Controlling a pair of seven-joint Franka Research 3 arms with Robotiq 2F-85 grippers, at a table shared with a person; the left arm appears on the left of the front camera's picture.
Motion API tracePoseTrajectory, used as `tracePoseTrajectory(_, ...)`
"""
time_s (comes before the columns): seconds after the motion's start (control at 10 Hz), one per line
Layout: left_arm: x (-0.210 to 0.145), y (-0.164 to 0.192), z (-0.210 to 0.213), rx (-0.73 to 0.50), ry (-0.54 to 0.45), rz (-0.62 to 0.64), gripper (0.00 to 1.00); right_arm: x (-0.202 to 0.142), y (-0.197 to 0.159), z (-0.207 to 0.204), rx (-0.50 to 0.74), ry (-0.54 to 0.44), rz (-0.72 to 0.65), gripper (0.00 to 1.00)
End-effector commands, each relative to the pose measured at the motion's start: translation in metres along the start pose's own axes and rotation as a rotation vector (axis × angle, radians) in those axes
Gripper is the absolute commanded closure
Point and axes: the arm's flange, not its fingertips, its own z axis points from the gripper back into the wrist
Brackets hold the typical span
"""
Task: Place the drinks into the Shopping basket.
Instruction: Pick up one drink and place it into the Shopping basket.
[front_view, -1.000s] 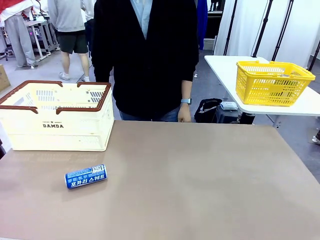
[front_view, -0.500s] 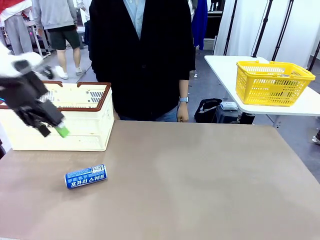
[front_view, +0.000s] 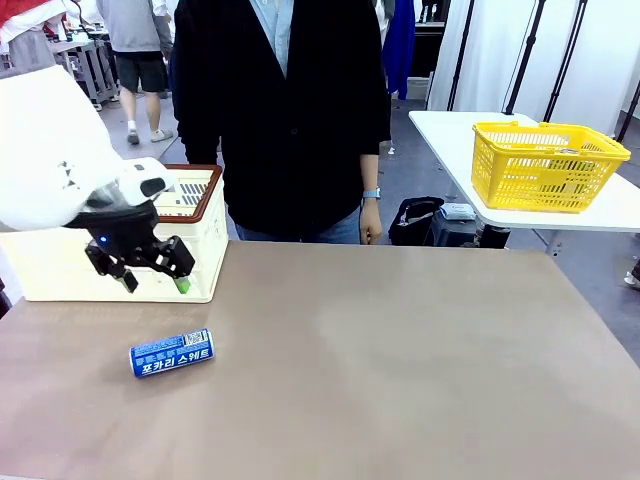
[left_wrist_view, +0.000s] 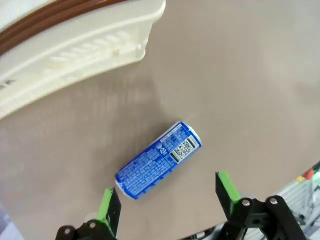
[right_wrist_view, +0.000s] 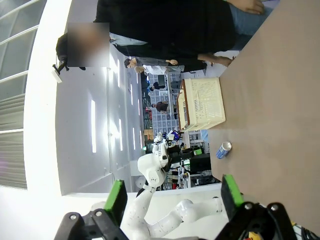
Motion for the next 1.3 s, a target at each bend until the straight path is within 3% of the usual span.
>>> tracePoseTrajectory(0.0,0.000,0.003,0.010,-0.006,-0.022,-0.040,0.00,-0.004,0.002,0.001,-0.001,0.009,0.008,0.00)
tracePoseTrajectory(0.4,0.001,0.001,0.007,-0.016,-0.005,-0.038,0.00,-0.004,0.002,0.001,-0.001,0.009,0.008,0.00)
tracePoseTrajectory(0.5,-0.006,-0.001,0.008,-0.106,0.163,-0.439,0.00,-0.004,0.002,0.001,-0.001,0.009,0.008,0.00)
tracePoseTrajectory(0.6,-0.017,0.004,0.012,-0.147,0.193,-0.593,0.00,-0.004,0.002,0.001,-0.001,0.009,0.008,0.00)
tracePoseTrajectory(0.8,-0.040,0.014,0.009,-0.001,0.218,-0.918,0.00,-0.004,0.002,0.001,-0.001,0.009,0.008,0.00)
tracePoseTrajectory(1.0,-0.048,0.008,-0.004,0.105,0.057,-1.163,0.00,-0.004,0.002,0.001,-0.001,0.009,0.008,0.00)
tracePoseTrajectory(1.2,-0.048,-0.001,-0.013,0.064,0.000,-1.244,0.00,-0.004,0.002,0.001,-0.001,0.009,0.008,0.00)
